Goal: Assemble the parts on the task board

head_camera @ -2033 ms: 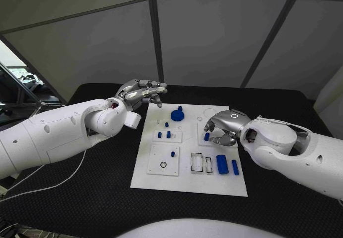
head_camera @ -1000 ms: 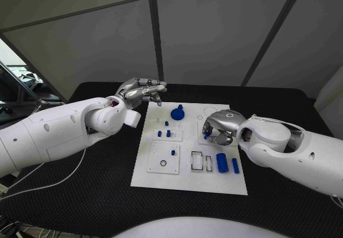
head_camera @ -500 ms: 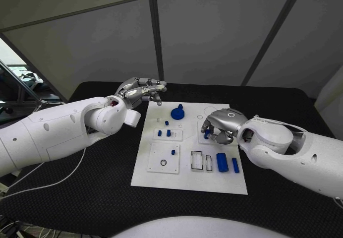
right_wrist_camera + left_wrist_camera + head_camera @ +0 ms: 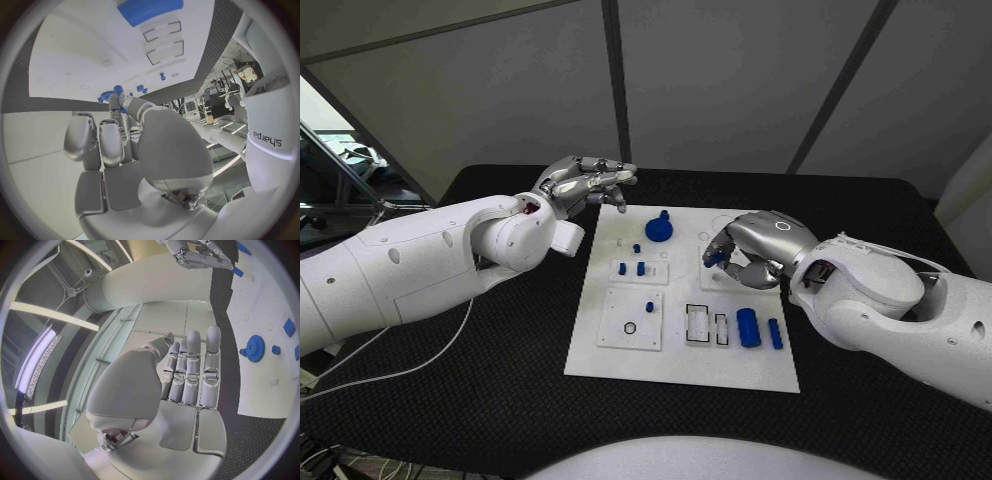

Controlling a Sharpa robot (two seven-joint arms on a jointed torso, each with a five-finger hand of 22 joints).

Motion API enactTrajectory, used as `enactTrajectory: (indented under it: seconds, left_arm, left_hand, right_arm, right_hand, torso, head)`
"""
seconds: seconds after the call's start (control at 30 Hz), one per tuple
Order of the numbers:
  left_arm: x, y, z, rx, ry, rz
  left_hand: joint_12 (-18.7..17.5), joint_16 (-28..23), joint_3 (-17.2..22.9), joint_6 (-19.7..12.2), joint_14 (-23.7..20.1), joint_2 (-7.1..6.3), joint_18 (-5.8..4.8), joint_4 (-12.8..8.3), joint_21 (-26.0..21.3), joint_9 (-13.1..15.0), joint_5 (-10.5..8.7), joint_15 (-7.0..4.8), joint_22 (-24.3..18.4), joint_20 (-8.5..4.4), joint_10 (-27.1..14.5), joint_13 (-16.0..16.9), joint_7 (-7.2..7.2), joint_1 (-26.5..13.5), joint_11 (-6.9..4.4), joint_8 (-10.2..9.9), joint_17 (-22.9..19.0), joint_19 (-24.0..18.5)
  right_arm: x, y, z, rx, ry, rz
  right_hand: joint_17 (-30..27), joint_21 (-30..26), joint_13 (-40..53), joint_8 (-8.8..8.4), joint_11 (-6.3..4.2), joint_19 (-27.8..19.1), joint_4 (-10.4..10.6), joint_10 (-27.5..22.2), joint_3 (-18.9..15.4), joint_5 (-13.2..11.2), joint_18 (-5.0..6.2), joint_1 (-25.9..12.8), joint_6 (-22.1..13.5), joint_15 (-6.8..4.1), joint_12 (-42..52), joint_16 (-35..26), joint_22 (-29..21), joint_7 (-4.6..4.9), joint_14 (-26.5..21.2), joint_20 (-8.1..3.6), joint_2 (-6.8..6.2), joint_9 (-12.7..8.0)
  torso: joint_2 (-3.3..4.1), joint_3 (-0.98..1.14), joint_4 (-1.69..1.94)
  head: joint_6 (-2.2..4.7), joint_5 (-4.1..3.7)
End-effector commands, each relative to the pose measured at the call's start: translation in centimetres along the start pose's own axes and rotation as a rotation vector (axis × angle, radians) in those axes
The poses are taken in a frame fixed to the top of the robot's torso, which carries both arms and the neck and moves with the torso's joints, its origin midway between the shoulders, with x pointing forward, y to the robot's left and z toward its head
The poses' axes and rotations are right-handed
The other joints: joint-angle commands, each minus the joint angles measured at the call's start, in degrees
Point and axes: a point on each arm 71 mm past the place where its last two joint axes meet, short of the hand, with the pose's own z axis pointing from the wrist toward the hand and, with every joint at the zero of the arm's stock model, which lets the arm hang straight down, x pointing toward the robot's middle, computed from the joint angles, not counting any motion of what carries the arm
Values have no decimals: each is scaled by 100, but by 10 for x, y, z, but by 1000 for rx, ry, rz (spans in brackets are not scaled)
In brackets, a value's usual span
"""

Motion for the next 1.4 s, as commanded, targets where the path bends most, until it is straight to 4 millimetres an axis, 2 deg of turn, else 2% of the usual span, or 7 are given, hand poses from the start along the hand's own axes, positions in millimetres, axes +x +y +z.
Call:
enactTrajectory:
  seconds: [0.03, 0.33, 0.63, 0.77, 0.9, 1.0, 1.4]
  left_arm:
    - [2, -2, 1, 12, 18, -3]
    - [5, -1, 2, 11, 25, -6]
    - [7, -1, 3, 11, 30, -8]
    - [8, -1, 3, 11, 33, -8]
    - [9, -1, 4, 11, 35, -9]
    - [10, 0, 4, 9, 36, -10]
    - [10, 0, 5, 5, 39, -11]
  left_hand:
    - [30, -21, -29, -9, 6, 28, 326, 0, -34, -2, 7, 38, -8, 5, -28, -5, -7, -6, 8, -21, -9, -54]
    - [30, -22, -31, -12, 5, 22, 327, -5, -34, -2, 6, 38, -9, 5, -32, -7, -6, -3, 9, -22, -12, -55]
    - [30, -22, -31, -12, 5, 22, 327, -5, -34, -2, 6, 38, -9, 5, -32, -7, -6, -3, 9, -22, -12, -55]
    - [30, -22, -31, -12, 5, 22, 327, -5, -34, -2, 6, 38, -9, 5, -32, -7, -6, -3, 9, -22, -12, -55]
    - [30, -22, -31, -12, 5, 22, 327, -5, -34, -2, 6, 38, -9, 5, -32, -7, -6, -3, 9, -22, -12, -55]
    - [30, -22, -31, -12, 5, 22, 327, -5, -34, -2, 6, 38, -9, 5, -32, -7, -6, -3, 9, -22, -12, -55]
    - [30, -25, -32, -18, 3, 22, 328, -12, -35, -3, 7, 38, -10, 5, -38, -9, -3, 1, 11, -23, -19, -56]
  right_arm:
    - [-6, 15, 3, -38, -37, 79]
    - [-1, 65, 24, -188, -26, 150]
    - [25, 92, 35, -262, 51, 201]
    - [38, 98, 38, -276, 90, 216]
    - [47, 101, 40, -283, 120, 225]
    - [54, 103, 41, -286, 138, 231]
    - [64, 103, 43, -283, 199, 226]
  right_hand:
    - [6, 34, -6, -20, 28, 26, -4, -1, 36, 22, -100, -5, 46, 19, -32, 37, 9, 108, 220, -2, -38, -5]
    - [7, 40, -9, -39, 47, 24, -23, -6, 61, 50, -100, -17, 37, 36, -72, 45, 15, 130, 219, 12, -39, -7]
    - [13, 40, -11, -51, 54, 22, -30, -10, 68, 65, -100, -24, 28, 42, -91, 52, 15, 137, 220, 19, -40, -10]
    - [11, 41, -12, -56, 57, 22, -34, -12, 72, 74, -100, -27, 25, 45, -101, 53, 17, 139, 220, 22, -40, -10]
    - [16, 40, -12, -57, 57, 20, -36, -12, 73, 77, -99, -28, 25, 46, -103, 56, 15, 139, 221, 22, -40, -11]
    - [17, 39, -12, -57, 57, 20, -36, -12, 73, 78, -99, -28, 25, 46, -103, 57, 15, 139, 221, 23, -40, -11]
    - [17, 42, -12, -63, 62, 19, -41, -11, 71, 92, -99, -39, 23, 49, -115, 60, 18, 143, 221, 27, -45, -11]
  torso:
    - [3, 1, 8]
    - [13, -4, 10]
    - [14, -5, 0]
    - [12, -2, 1]
    - [15, 4, 4]
    - [12, 2, 7]
    - [12, 2, 1]
  head:
    - [-1, 36]
    - [-30, 126]
    - [-82, 208]
    - [-97, 225]
    - [-128, 281]
    - [-140, 295]
    - [-189, 326]
